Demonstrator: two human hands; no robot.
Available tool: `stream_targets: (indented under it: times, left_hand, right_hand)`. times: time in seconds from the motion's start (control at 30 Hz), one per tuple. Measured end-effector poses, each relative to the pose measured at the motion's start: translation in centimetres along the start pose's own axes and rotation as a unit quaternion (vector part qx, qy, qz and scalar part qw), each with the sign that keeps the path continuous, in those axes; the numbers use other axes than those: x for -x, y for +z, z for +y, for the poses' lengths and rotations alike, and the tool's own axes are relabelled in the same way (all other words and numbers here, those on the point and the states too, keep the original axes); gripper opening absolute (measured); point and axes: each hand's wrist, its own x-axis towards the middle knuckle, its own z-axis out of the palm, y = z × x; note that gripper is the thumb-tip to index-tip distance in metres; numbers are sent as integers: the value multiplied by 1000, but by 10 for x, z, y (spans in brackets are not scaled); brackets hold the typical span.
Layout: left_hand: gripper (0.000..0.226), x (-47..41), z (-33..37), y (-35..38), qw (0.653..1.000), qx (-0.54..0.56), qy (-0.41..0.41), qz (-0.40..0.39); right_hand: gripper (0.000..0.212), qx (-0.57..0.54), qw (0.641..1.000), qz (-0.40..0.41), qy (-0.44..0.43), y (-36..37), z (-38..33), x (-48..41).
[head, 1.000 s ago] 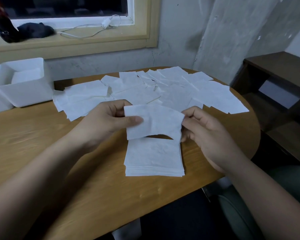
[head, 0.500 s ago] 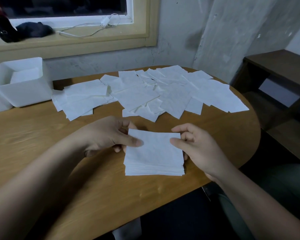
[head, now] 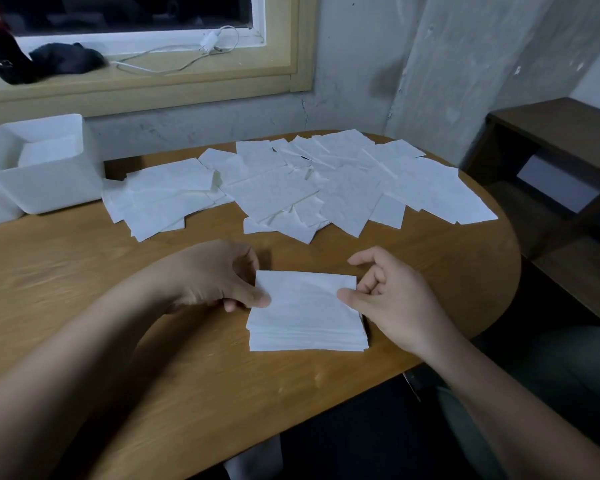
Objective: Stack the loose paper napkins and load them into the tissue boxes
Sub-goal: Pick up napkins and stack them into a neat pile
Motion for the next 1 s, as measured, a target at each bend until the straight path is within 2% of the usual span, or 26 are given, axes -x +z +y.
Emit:
stream_targets:
  times: [0.17,0.27,0.33,0.4,0.57,0.83,1.0]
  left_hand:
    - [44,-1,-2,-11,1000,-9,-9,27]
    - [37,-3,-2,-10,996,-2,24,85]
    - [39,-3,1,-5,995,-2,44,92]
    - [44,-2,2,2,996,-24,56,64]
    - [41,-3,1,11,991,-93,69,66]
    - [37,-1,7,18,989,-129,56,56]
    - [32,2,9,18,990,-119,55,48]
  right_hand:
    - [28,29,999,27,-4,-12,4,-2]
    - [19,37,999,26,-9,-17,2,-4]
    - [24,50,999,2,-9,-18,-1,-4]
    - [33,75,997,-33,-5,-19,-4,-5]
    - [47,152,982,-113,7,-20,-10,-10]
    - [43,181,967,-177,13,-22,-19,-17]
    - [42,182,966,-185,14,-22,-21,-16]
